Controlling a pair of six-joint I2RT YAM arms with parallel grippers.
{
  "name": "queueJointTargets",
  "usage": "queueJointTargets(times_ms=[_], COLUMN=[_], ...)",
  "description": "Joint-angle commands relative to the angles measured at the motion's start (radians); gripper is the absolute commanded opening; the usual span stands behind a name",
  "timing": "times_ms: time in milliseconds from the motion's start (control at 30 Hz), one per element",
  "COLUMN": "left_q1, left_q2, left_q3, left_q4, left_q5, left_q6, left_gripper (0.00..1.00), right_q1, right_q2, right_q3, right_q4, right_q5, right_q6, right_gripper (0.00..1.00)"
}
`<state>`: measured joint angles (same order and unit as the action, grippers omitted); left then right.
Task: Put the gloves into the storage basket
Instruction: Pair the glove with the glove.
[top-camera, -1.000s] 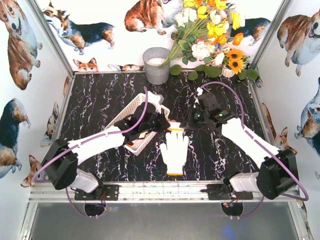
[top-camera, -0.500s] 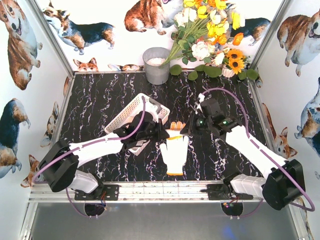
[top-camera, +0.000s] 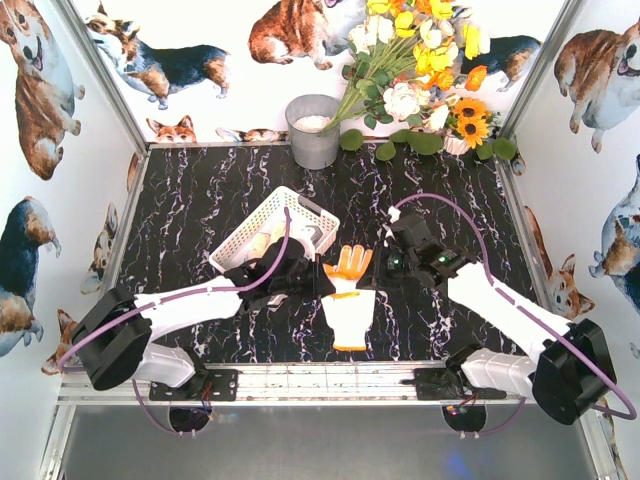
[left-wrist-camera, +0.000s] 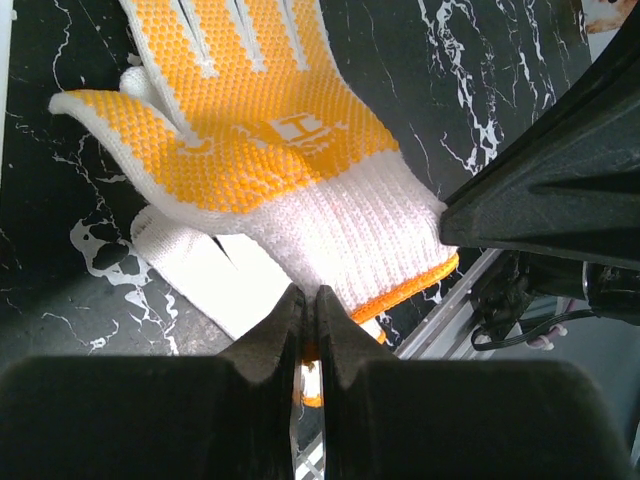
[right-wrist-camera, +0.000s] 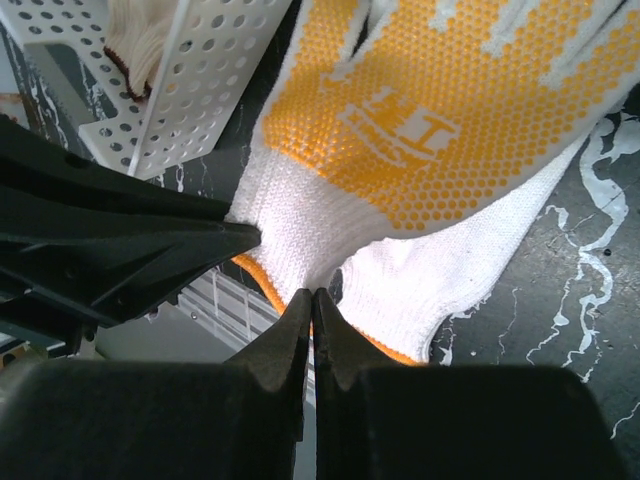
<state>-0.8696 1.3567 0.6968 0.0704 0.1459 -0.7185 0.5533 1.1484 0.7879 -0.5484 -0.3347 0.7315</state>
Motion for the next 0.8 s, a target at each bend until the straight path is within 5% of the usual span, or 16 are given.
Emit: queueJointTargets(times_ms=[0, 767], left_q1=[-0.011, -0.085], left_q2=[-0.044, -0.082], left_q3=[-0.017, -0.157], left_q4=[-0.022, 0.030], left_q5=[-0.002, 0.034], left_q6=[0.000, -0.091], left_gripper=[0.00, 0.00], right_q1=[0.025, 0.107], right_q2=[-0.061, -0.126], right_q3=[-0.008, -0.157], right_q4=[0.041, 0.052], right_q5=[0.023, 0.036], right_q6=[0.016, 0.104], right_gripper=[0.00, 0.00])
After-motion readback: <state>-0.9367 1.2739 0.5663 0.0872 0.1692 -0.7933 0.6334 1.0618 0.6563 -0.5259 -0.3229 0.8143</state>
